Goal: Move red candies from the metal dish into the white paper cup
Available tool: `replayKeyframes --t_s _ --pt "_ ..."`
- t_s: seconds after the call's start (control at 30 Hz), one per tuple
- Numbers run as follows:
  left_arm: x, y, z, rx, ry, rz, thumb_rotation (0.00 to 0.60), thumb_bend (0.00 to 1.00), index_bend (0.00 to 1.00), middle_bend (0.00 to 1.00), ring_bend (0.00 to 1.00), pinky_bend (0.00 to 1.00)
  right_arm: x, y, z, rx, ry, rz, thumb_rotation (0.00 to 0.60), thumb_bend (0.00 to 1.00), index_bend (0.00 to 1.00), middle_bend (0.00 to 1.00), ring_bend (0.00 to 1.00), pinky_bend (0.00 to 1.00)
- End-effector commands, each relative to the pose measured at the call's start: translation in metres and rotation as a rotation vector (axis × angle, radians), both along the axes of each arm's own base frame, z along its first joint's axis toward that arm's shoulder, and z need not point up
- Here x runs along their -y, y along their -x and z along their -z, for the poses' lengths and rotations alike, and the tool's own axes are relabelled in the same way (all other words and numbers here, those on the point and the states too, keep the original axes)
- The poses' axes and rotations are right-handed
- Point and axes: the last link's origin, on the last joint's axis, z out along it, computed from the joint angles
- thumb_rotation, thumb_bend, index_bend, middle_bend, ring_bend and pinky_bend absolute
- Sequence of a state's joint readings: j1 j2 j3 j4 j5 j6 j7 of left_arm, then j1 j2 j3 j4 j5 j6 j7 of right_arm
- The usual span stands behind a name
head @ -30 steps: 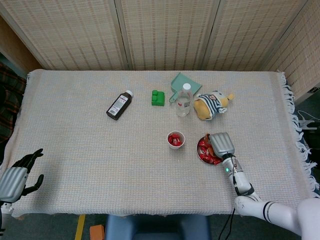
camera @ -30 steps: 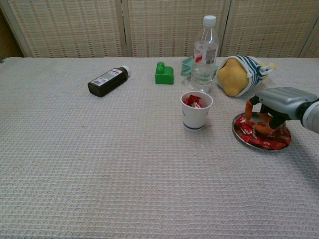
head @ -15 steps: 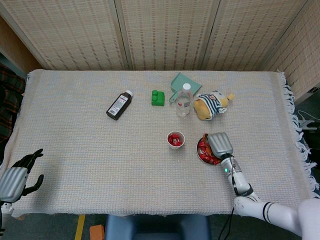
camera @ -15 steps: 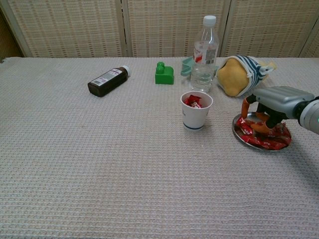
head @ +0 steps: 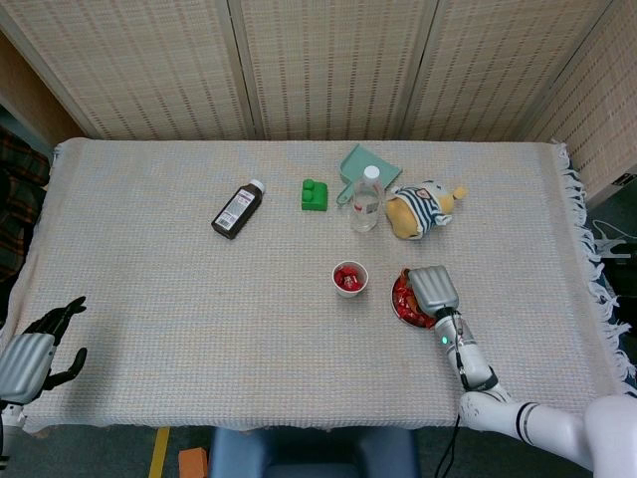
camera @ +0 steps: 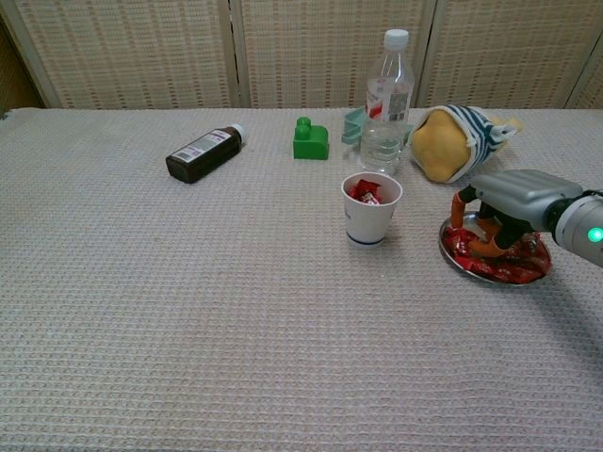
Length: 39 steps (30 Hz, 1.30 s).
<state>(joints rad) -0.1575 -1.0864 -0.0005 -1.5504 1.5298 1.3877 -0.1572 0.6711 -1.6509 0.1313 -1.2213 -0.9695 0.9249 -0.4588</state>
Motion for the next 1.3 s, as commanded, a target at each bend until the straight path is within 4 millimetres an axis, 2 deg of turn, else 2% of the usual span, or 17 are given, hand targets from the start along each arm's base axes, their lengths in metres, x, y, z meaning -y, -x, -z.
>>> replayKeyframes --t_s 0.03,0.5,0.53,0.57,0.73,0.87,0.97,1.17,1.3 --pt "0.000 0.000 0.000 0.001 0.000 0.000 0.600 0.47 0.03 0.16 0.15 0.28 0.000 0.001 0.000 -0.003 0.003 0.001 0.600 0.31 0.50 0.88 0.82 1.00" --pt "0.000 0.000 0.000 0.000 -0.002 0.001 0.600 0.46 0.03 0.16 0.15 0.28 0.001 0.002 0.004 -0.011 0.015 0.004 0.600 0.31 0.67 0.88 0.84 1.00" --pt "0.000 0.000 0.000 0.000 -0.002 0.002 0.600 0.47 0.03 0.16 0.15 0.28 0.001 0.001 0.002 -0.004 0.023 0.003 0.600 0.31 0.68 0.88 0.84 1.00" --pt "0.001 -0.001 0.000 0.001 -0.002 0.006 0.600 0.46 0.03 0.16 0.15 0.28 0.003 -0.003 -0.008 0.028 0.063 -0.006 0.600 0.31 0.70 0.88 0.85 1.00" --pt "0.001 -0.002 0.000 0.004 -0.003 0.010 0.600 0.46 0.03 0.16 0.15 0.28 -0.002 -0.015 -0.032 0.092 0.103 -0.036 0.600 0.31 0.70 0.88 0.85 1.00" --pt "0.001 -0.003 0.000 0.007 -0.003 0.012 0.600 0.46 0.03 0.16 0.15 0.28 0.001 -0.035 -0.043 0.144 0.121 -0.070 0.600 0.31 0.70 0.88 0.85 1.00" --pt "0.001 -0.003 0.000 0.008 -0.002 0.013 0.600 0.47 0.03 0.16 0.15 0.28 0.005 -0.057 -0.043 0.177 0.114 -0.104 0.600 0.31 0.70 0.88 0.85 1.00" --pt "0.001 -0.002 -0.001 0.010 -0.004 0.012 0.600 0.47 0.03 0.16 0.15 0.28 0.014 -0.107 -0.025 0.225 0.075 -0.169 0.600 0.31 0.69 0.88 0.85 1.00" --pt "0.001 -0.001 -0.003 0.014 -0.012 0.007 0.600 0.47 0.03 0.16 0.15 0.28 0.017 -0.124 -0.005 0.224 0.035 -0.179 0.600 0.31 0.69 0.88 0.85 1.00"
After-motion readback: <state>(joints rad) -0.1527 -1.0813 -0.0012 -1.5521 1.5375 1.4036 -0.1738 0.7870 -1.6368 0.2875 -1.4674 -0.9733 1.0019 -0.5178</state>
